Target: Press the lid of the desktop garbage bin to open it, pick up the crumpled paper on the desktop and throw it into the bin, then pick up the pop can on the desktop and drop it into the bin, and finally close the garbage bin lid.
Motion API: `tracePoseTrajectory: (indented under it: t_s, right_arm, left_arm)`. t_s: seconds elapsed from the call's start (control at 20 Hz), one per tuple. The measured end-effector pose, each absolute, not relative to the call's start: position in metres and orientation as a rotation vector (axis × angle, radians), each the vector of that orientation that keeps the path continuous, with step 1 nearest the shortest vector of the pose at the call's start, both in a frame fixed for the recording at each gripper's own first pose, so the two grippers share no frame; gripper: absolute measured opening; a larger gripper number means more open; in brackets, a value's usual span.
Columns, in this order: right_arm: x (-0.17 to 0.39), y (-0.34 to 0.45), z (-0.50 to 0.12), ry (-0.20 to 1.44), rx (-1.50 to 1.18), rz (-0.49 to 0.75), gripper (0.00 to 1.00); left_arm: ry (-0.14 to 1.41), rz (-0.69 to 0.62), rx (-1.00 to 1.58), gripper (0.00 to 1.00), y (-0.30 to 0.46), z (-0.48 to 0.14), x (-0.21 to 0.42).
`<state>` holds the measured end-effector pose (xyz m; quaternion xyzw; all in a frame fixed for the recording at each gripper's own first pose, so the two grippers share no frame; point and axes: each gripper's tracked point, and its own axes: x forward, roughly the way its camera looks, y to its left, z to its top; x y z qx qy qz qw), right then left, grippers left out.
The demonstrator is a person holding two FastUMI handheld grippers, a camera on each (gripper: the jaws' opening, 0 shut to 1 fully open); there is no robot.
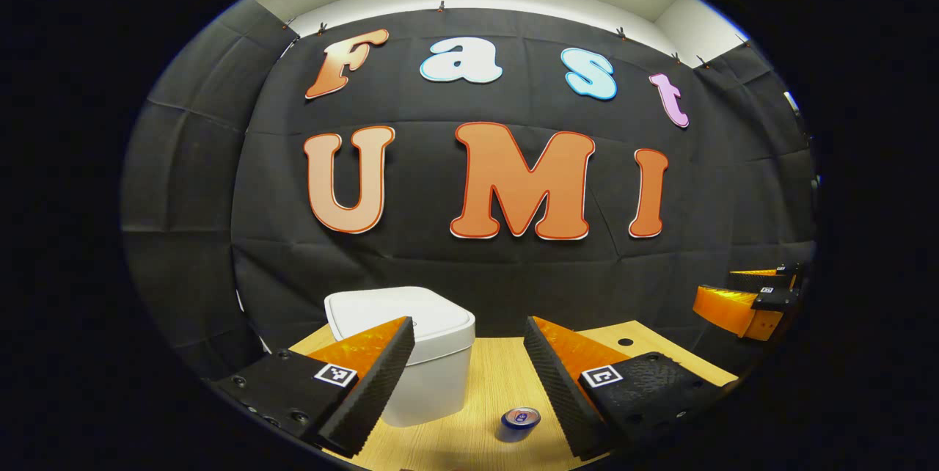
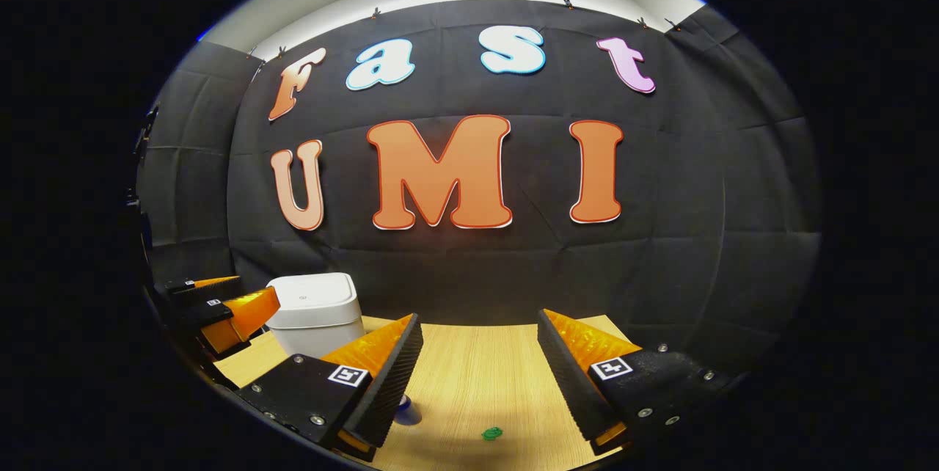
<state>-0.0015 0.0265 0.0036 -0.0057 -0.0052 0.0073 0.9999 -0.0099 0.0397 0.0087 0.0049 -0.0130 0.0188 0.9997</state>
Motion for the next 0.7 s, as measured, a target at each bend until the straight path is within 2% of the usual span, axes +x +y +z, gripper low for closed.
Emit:
tracePoseTrajectory:
  t_s: [0.7]
  right_arm:
    - [0.0066, 0.0238, 0.0046, -0.012, -0.008, 0.004, 0.94]
  left_arm:
    - [-0.024, 0.027, 0.032, 0.95, 0.0385, 0.0082, 0.0009]
